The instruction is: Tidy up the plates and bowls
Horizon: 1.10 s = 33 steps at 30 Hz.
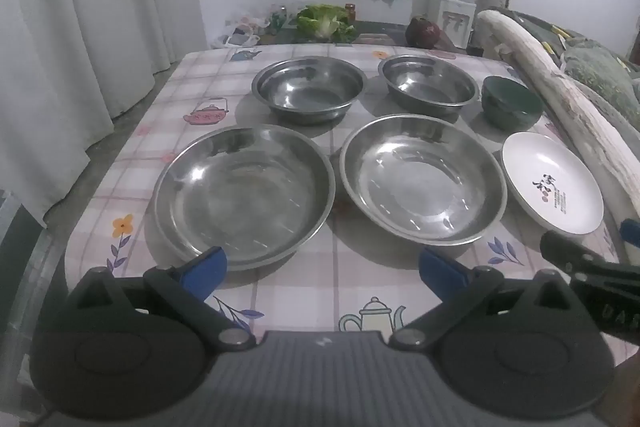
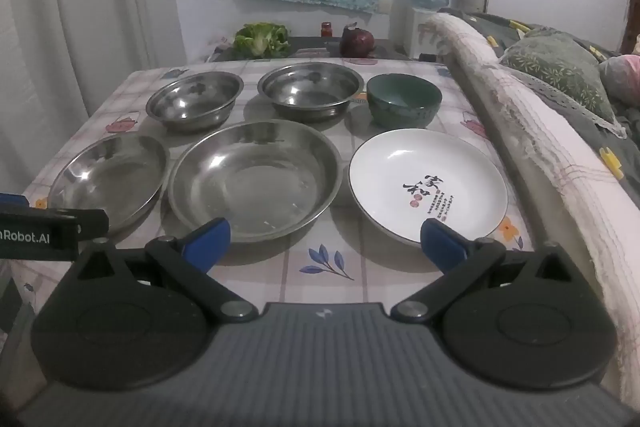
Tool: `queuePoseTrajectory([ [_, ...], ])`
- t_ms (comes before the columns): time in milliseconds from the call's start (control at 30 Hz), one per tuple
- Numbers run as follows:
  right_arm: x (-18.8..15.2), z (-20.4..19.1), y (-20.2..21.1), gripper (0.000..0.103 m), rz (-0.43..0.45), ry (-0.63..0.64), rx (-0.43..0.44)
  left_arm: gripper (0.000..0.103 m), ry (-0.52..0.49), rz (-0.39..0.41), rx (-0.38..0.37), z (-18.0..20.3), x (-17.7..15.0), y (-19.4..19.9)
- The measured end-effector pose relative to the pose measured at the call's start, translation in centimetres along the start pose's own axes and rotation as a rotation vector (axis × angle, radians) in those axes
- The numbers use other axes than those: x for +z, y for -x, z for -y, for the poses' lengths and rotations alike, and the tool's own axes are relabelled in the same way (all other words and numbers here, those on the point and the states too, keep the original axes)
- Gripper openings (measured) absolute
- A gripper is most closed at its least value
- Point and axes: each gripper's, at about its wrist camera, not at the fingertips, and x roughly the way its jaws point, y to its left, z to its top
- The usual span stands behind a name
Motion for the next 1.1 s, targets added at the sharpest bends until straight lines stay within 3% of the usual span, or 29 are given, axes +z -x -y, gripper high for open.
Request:
queuePoseTrajectory([
  [1100, -0.1, 0.6, 0.7, 0.102, -0.024, -0.008, -0.017, 0.103, -0.015, -0.053, -0.039, 0.9, -1.4, 0.1],
])
